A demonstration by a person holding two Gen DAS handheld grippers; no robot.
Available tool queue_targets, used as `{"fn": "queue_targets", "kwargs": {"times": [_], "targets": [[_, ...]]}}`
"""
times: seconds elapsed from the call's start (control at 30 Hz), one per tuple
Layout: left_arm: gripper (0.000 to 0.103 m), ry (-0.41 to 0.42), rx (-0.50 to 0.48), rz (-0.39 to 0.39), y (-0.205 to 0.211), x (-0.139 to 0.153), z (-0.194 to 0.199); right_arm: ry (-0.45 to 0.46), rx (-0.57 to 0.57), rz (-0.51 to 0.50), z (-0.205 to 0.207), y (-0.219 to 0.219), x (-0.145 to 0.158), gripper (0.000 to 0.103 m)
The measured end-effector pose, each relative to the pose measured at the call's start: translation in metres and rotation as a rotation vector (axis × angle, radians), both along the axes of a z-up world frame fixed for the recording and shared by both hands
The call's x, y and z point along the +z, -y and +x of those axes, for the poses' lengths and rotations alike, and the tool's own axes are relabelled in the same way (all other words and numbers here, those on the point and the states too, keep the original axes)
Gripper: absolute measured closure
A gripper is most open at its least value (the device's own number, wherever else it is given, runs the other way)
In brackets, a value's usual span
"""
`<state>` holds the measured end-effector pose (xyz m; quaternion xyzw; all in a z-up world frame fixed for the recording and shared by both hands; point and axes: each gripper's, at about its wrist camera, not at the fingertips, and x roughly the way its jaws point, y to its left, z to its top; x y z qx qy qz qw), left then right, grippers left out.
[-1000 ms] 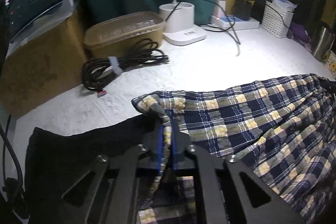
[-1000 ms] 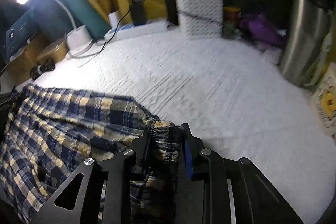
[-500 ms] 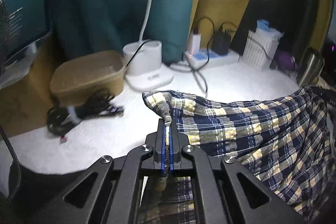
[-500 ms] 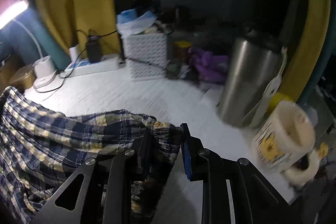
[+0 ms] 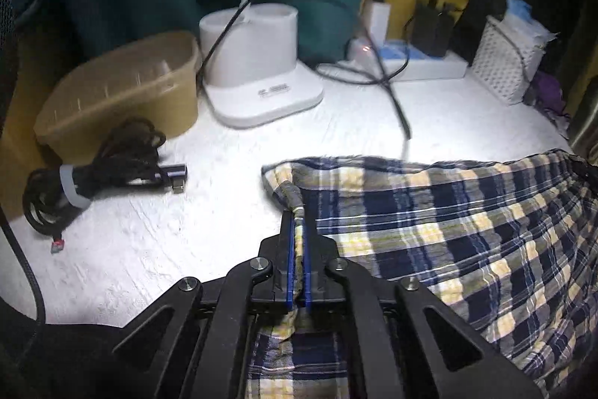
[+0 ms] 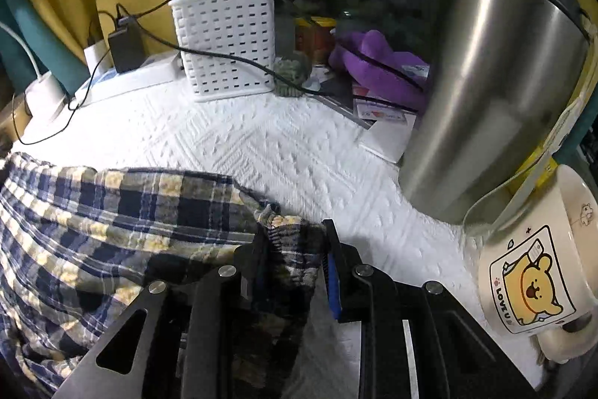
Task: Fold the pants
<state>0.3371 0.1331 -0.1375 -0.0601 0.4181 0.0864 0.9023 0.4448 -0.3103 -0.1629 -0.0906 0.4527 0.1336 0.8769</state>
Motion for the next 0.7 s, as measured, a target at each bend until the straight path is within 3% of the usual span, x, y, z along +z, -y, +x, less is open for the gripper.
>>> {"fn": "queue_targets", "kwargs": {"times": [0.03,0.1,0.13,0.17,0.23,0.33,0.43,0.7], "targets": [[0.096,-0.002,0.01,0.013,-0.001,0.001,0.001,0.002,-0.014,-0.027,0.001,0.0,-0.001,0.058],[0.093,-0.006,0.032,0.04,-0.003,0.002,0.001,0.008,-0.042,-0.046,0.001,0.004,-0.001,0.04],[0.082,-0.016,0.048,0.047,-0.006,0.002,0.001,0.007,-0.047,-0.043,0.0,0.006,-0.001,0.038],[0.067,-0.02,0.06,0.05,-0.009,0.003,0.001,0.003,-0.05,-0.034,-0.003,0.011,0.001,0.038],[0.056,-0.013,0.094,0.048,-0.016,0.008,-0.005,0.009,-0.056,-0.028,-0.011,0.016,0.007,0.038],[0.053,0.017,0.092,0.039,-0.021,0.02,-0.018,0.027,-0.061,-0.027,-0.024,0.024,0.019,0.038],[0.043,0.057,0.077,0.046,-0.019,0.037,-0.041,0.04,-0.069,-0.02,-0.041,0.032,0.031,0.038],[0.043,0.104,0.029,0.041,-0.001,0.057,-0.099,0.083,-0.074,0.011,-0.099,0.05,0.065,0.038]]}}
